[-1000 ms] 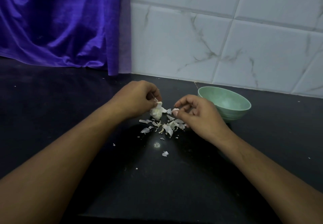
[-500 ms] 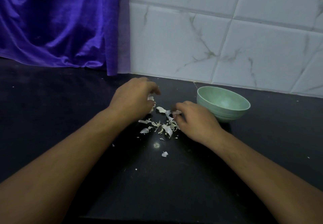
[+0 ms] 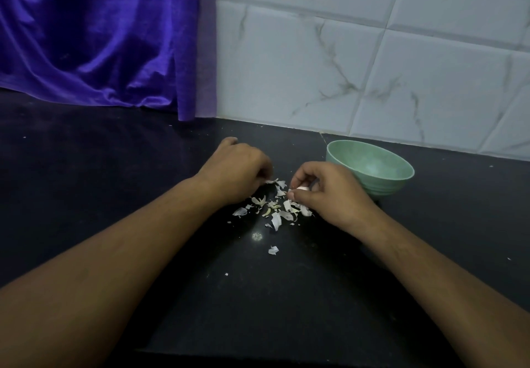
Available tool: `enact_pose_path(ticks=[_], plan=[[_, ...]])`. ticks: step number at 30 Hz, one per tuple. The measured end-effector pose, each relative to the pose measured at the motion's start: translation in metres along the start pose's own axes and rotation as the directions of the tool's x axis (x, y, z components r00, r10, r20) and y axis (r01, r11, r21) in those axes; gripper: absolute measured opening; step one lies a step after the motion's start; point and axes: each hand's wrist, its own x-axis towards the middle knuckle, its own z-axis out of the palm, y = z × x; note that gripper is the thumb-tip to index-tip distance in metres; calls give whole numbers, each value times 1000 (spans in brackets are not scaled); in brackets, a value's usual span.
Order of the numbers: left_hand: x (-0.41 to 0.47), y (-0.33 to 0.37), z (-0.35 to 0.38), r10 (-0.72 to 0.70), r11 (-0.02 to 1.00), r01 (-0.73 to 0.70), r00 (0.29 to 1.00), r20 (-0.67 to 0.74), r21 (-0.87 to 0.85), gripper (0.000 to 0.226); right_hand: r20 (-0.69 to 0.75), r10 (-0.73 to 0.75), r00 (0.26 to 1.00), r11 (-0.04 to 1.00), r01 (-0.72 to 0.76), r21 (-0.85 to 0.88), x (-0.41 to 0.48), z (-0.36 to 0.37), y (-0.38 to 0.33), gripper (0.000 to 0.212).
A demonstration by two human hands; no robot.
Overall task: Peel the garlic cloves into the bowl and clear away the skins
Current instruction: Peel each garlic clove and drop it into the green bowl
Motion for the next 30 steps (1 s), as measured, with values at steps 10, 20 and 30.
enact_pose_path(ticks=[10,20,30], plan=[[2,-4,-5,-27,988,-2,981,-190,-153,12,39,50,998,968,-58,243,2,-2,4,17],[-7,0,-15,-3,978,-48,970,-243,-204,26,45,78,996,792,-89,604,1,-5,-2,23],[-14,25,-19,-177,484,59,984,-32,-873,17,74,80,994,521,-105,847,-3,-11,-13,35]])
